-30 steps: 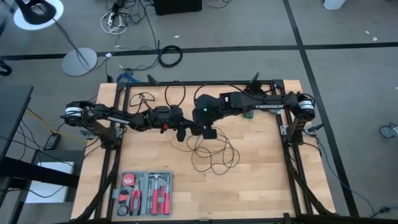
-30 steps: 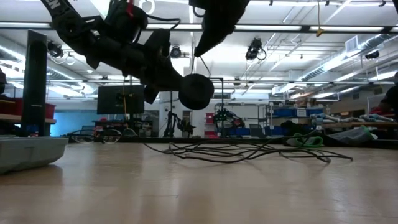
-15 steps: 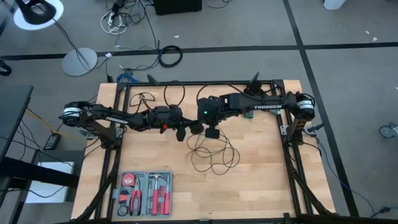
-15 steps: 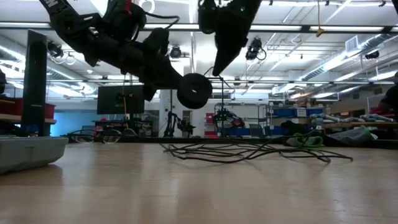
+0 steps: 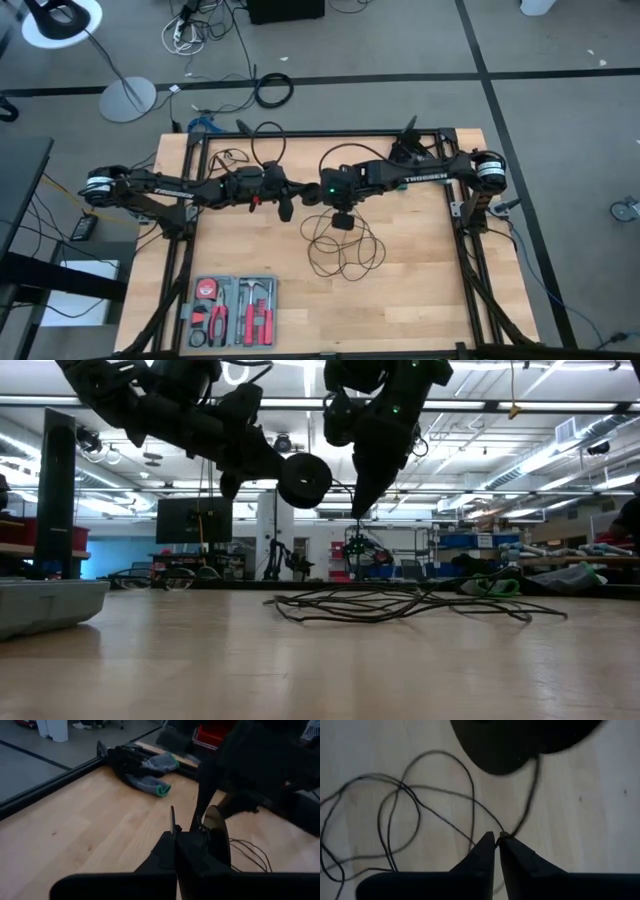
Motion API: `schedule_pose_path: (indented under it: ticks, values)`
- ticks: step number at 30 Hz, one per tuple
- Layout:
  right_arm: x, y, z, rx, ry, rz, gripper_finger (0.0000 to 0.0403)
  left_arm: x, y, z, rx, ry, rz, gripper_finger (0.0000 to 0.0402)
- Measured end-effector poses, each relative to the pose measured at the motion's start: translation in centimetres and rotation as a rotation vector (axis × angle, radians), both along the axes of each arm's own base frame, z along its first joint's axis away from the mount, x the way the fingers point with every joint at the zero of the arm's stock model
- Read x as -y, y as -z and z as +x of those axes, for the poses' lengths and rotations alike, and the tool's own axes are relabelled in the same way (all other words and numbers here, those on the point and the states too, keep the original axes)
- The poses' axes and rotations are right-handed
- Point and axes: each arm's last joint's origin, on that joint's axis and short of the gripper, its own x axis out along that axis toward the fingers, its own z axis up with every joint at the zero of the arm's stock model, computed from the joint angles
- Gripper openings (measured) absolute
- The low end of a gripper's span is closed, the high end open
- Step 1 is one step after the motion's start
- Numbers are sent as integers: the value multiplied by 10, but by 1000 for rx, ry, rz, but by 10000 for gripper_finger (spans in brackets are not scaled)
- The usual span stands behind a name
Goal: Coil cords
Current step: Coil the black wire onto the black spool
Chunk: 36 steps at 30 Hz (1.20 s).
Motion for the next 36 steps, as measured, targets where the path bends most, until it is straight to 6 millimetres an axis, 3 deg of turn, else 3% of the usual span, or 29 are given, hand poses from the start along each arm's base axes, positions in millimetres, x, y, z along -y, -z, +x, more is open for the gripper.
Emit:
schedule_pose_path:
  ticks: [18,23,29,36]
  values:
    - [-9,28,-2,42,62,39,12,-1,-2,-1,7,-32,10,0]
    - [-15,38,-3,72,90,-26,3,-3,-1,-1,7,-38,8,0]
    - [-24,43,7,218,68,-29,1,-4,-6,0,55,-64,7,0]
    - [-29,25,24,453,-9,-32,1,-5,-8,0,83,-120,2,0]
